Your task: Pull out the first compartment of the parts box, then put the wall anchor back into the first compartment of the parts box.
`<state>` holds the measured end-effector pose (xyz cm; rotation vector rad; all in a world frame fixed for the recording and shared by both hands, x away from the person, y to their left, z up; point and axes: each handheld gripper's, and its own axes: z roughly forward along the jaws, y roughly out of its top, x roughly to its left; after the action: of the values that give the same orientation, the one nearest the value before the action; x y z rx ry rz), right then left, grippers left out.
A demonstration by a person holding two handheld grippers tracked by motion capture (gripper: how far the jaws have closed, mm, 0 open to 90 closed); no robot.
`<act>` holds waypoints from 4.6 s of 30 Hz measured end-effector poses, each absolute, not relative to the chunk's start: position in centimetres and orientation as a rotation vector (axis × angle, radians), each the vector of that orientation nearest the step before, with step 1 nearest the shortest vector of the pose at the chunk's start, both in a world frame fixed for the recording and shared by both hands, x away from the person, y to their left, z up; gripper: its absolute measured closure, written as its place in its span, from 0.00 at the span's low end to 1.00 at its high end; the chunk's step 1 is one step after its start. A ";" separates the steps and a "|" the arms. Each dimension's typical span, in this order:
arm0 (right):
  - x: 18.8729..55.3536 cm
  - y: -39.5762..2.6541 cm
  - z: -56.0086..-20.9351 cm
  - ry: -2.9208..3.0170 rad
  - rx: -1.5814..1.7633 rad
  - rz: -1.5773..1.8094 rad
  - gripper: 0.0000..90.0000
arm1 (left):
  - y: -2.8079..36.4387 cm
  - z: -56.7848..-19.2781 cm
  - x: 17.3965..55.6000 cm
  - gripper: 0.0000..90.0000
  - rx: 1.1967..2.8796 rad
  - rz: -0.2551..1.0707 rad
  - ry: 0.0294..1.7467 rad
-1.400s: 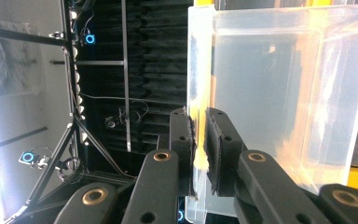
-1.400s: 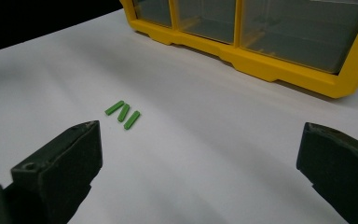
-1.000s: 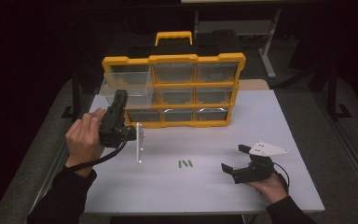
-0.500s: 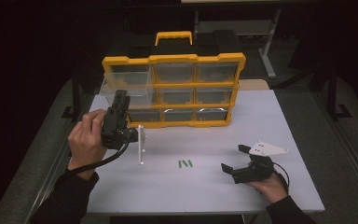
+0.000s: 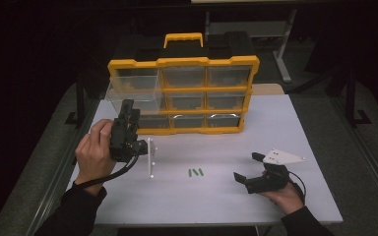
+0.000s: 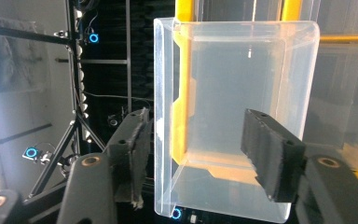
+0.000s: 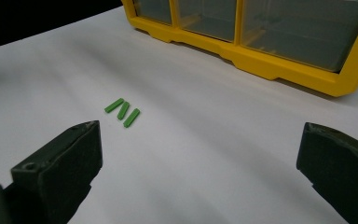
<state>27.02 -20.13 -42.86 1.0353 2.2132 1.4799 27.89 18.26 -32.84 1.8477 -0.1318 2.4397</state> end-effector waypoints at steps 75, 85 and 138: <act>27.1 -20.0 -43.0 2.232 1.021 1.466 0.00 | 16.2 -45.5 28.7 0.04 2.213 2.022 0.041; 27.1 -19.9 -43.0 2.227 1.012 1.468 0.00 | 16.2 -45.8 28.8 0.04 2.229 1.936 0.113; 27.1 -19.8 -43.1 2.241 1.021 1.462 0.00 | 18.5 -43.7 30.1 0.00 2.015 1.234 0.785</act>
<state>27.11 -19.77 -43.05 1.0214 2.2410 1.4623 30.13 18.53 -43.67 2.0151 0.7854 1.2337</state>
